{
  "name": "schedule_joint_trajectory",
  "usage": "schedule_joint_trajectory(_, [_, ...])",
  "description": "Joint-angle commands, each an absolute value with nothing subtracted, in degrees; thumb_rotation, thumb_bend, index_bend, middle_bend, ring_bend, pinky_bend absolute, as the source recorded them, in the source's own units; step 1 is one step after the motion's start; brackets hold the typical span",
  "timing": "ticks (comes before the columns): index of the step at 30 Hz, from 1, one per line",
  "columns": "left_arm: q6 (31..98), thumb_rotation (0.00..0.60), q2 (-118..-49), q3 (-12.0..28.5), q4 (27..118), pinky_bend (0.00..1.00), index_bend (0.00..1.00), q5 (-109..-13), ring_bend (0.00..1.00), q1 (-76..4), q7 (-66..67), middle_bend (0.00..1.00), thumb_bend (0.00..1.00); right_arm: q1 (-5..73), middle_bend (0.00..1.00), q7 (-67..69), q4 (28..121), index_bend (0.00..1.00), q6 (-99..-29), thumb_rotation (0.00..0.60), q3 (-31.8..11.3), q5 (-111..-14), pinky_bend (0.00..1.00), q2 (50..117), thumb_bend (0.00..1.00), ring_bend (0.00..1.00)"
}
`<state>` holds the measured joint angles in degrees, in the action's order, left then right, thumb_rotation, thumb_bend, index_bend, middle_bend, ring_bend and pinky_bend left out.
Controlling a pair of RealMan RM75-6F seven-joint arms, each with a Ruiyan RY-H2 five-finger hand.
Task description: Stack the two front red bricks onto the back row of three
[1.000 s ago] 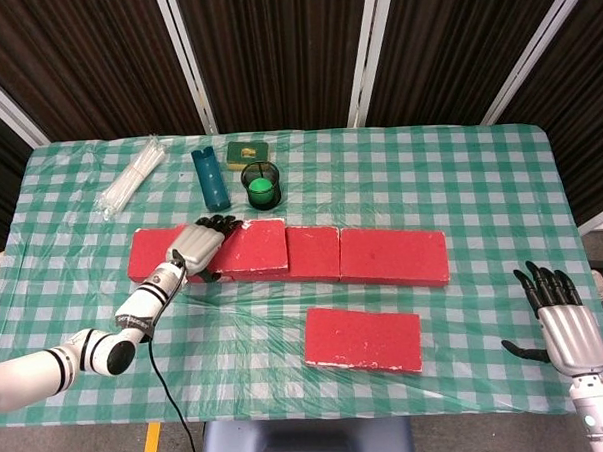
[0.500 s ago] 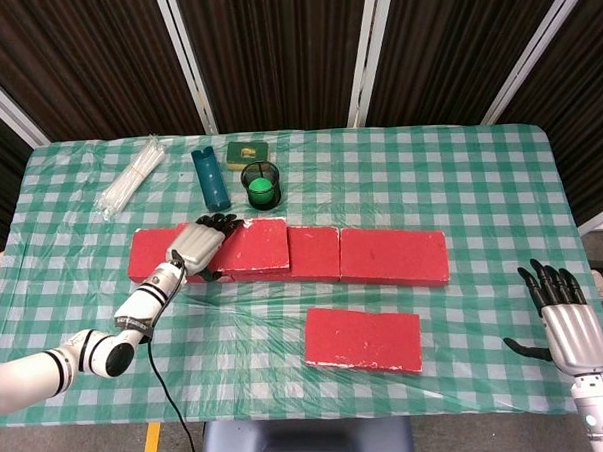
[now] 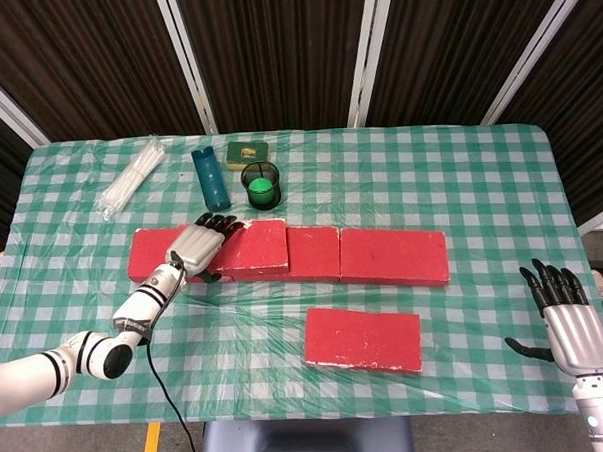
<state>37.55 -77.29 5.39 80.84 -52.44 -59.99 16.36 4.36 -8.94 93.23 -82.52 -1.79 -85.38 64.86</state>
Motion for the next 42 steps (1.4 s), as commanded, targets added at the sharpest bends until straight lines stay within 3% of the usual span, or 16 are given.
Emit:
schedule_joint_trajectory(1, [39.42, 0.600, -75.85, 5.53, 83.15, 0.04, 0.00, -54.42, 0.00, -59.14, 16.12, 0.00, 0.24, 4.37, 0.00, -8.91, 93.04, 0.00, -82.58, 0.534, -1.75, -85.57, 0.00, 64.97, 0.09, 0.00])
schedule_joint_trajectory(6, [50.45, 0.600, -70.88, 3.85, 90.94, 0.02, 0.00, -62.79, 0.00, -53.92, 17.89, 0.00, 0.23, 4.62, 0.00, -7.15, 92.45, 0.00, -82.49, 0.534, -0.92, -87.73, 0.00, 64.82, 0.09, 0.00])
schedule_joint_trajectory(11, [66.30, 0.600, -66.76, -2.30, 97.33, 0.02, 0.00, -74.50, 0.00, -43.17, 18.83, 0.00, 0.24, 5.53, 0.00, -2.99, 91.37, 0.00, -81.93, 0.533, 0.35, -91.32, 0.00, 65.45, 0.09, 0.00])
schedule_joint_trajectory(14, [76.27, 0.600, -67.09, -7.20, 96.66, 0.02, 0.00, -80.98, 0.00, -34.82, 17.93, 0.00, 0.27, 6.25, 0.00, -1.76, 91.19, 0.00, -80.51, 0.533, 0.97, -92.07, 0.00, 67.00, 0.09, 0.00])
schedule_joint_trajectory(21, [88.06, 0.600, -71.11, -12.43, 89.19, 0.02, 0.00, -87.47, 0.00, -22.32, 11.17, 0.00, 0.29, 10.59, 0.00, -3.84, 95.55, 0.00, -72.53, 0.533, 1.46, -92.10, 0.00, 69.33, 0.09, 0.00])
schedule_joint_trajectory(31, [89.67, 0.600, -72.40, -8.96, 83.35, 0.02, 0.00, -85.76, 0.00, -16.91, 6.14, 0.00, 0.29, 16.80, 0.00, -14.17, 102.12, 0.00, -61.54, 0.539, -0.41, -85.47, 0.00, 77.29, 0.09, 0.00])
schedule_joint_trajectory(42, [87.74, 0.600, -71.04, -7.13, 83.51, 0.02, 0.00, -87.78, 0.00, -15.50, 3.57, 0.00, 0.29, 20.43, 0.00, -22.68, 100.90, 0.00, -56.66, 0.539, -2.70, -73.62, 0.00, 85.24, 0.09, 0.00])
